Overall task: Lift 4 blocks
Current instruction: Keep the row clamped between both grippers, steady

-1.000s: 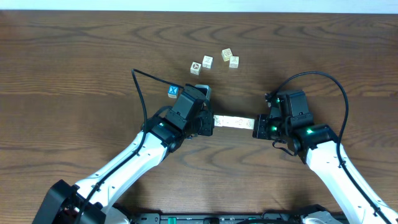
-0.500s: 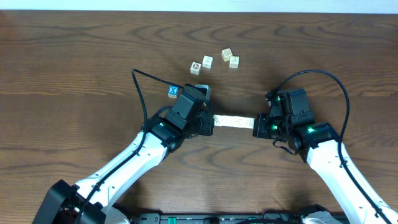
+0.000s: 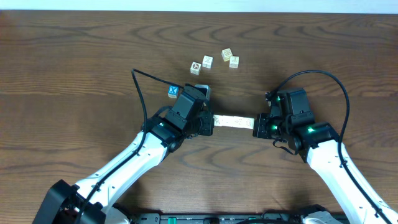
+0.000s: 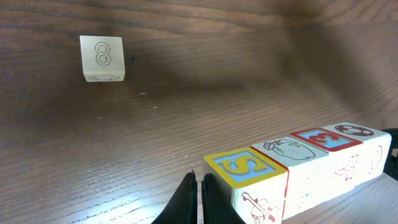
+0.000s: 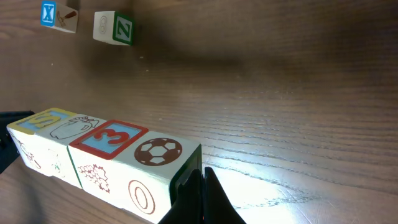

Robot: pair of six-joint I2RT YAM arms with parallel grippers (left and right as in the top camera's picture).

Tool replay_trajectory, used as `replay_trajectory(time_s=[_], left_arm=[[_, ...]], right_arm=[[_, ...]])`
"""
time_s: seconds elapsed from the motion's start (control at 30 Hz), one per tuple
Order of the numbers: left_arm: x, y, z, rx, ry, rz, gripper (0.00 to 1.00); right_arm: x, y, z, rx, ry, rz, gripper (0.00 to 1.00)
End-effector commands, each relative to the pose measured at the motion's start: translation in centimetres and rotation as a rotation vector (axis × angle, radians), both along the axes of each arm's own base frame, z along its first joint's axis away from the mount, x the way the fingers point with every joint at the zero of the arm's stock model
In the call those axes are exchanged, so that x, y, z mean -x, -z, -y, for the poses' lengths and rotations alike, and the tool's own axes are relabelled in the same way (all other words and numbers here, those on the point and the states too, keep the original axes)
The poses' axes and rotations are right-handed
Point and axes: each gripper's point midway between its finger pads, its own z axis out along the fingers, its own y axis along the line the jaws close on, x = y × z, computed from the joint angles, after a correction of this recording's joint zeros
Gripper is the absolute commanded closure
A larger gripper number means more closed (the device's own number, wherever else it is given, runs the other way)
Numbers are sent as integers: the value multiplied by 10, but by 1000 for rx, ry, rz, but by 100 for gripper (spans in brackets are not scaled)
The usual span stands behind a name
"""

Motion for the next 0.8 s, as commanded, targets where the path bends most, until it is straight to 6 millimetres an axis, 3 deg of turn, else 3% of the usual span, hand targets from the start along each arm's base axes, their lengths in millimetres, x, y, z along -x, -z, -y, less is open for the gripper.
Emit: replay_trajectory(time_s=[0.0, 0.77], left_arm=[[14, -34, 38, 137, 151, 13, 93], [18, -29, 35, 121, 150, -11, 93]], right_arm=[[6, -35, -40, -181, -131, 31, 99], [6, -28, -31, -129, -99, 18, 99]])
